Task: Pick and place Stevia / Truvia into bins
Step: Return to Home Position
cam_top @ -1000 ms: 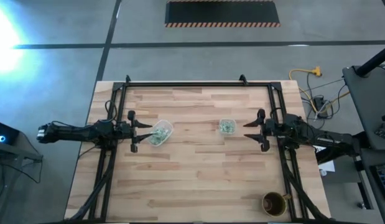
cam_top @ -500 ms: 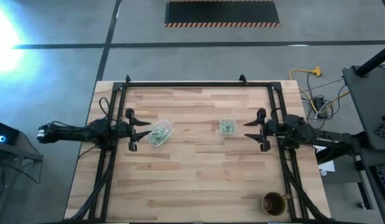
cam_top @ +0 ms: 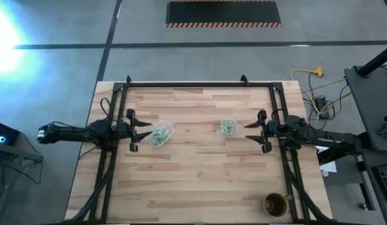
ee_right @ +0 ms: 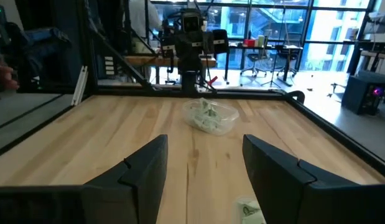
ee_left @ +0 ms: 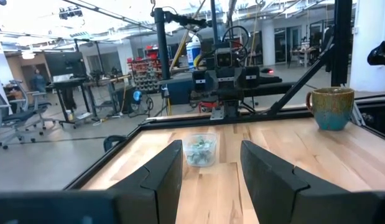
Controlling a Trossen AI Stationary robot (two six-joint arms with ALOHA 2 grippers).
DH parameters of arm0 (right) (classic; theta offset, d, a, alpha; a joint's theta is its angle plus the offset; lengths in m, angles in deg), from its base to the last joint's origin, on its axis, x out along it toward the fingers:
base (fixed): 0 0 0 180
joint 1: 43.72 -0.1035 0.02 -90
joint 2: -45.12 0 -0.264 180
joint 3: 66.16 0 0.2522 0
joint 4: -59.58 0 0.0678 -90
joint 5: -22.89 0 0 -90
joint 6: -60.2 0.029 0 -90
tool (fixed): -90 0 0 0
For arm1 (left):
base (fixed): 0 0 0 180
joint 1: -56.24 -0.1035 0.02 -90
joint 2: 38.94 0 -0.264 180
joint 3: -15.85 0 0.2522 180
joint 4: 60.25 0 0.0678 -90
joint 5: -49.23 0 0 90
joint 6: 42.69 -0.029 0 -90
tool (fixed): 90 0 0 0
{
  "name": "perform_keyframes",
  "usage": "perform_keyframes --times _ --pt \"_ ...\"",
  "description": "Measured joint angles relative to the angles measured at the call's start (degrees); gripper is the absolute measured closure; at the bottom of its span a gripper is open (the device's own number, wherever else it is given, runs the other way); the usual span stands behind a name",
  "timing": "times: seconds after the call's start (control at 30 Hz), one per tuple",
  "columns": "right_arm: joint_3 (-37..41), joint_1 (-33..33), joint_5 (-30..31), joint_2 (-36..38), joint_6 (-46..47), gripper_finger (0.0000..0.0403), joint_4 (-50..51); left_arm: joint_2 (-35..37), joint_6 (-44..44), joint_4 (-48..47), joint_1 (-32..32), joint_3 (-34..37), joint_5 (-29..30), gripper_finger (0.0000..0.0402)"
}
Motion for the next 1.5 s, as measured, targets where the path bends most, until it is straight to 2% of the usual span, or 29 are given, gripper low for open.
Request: perform_keyframes --times 1.5 --pt "0.0 0.0 0.1 0.0 -1.4 0.0204 0.5 -0.4 0.0 0.0 0.0 0.0 0.0 0.0256"
